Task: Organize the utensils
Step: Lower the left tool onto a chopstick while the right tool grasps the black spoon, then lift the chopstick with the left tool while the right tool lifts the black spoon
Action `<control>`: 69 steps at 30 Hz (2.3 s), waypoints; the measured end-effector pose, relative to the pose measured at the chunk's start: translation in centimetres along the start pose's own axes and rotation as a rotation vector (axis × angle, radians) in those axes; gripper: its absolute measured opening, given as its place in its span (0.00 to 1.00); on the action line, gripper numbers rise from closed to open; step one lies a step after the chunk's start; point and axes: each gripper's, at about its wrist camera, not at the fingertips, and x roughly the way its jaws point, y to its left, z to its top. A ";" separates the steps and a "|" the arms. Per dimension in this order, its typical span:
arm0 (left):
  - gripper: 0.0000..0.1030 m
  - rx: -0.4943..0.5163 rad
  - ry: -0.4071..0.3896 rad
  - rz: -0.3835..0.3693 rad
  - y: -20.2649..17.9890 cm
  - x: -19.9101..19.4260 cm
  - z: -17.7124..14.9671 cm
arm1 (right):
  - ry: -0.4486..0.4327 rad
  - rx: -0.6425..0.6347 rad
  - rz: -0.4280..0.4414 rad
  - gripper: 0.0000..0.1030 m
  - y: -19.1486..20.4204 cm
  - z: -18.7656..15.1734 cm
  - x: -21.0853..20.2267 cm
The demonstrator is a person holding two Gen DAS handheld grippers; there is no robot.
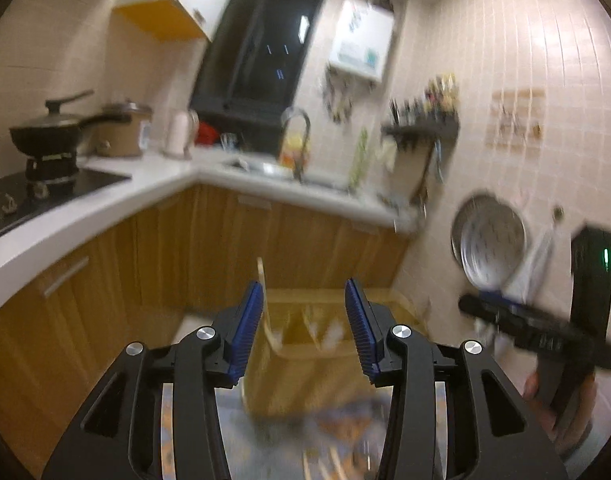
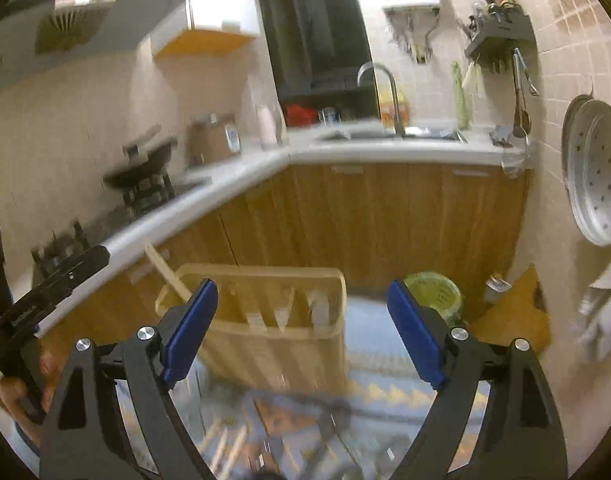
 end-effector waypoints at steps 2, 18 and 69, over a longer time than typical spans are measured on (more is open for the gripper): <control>0.40 0.021 0.122 -0.015 -0.3 0.1 -1.3 | 0.127 0.001 -0.038 0.80 0.1 -0.7 0.2; 0.31 0.081 0.792 0.017 -0.1 7.3 -14.2 | 0.755 0.238 0.103 0.57 -0.4 -13.0 8.2; 0.04 0.089 0.480 0.050 -0.5 2.3 -10.3 | 0.487 -0.032 0.174 0.34 3.9 -10.5 4.2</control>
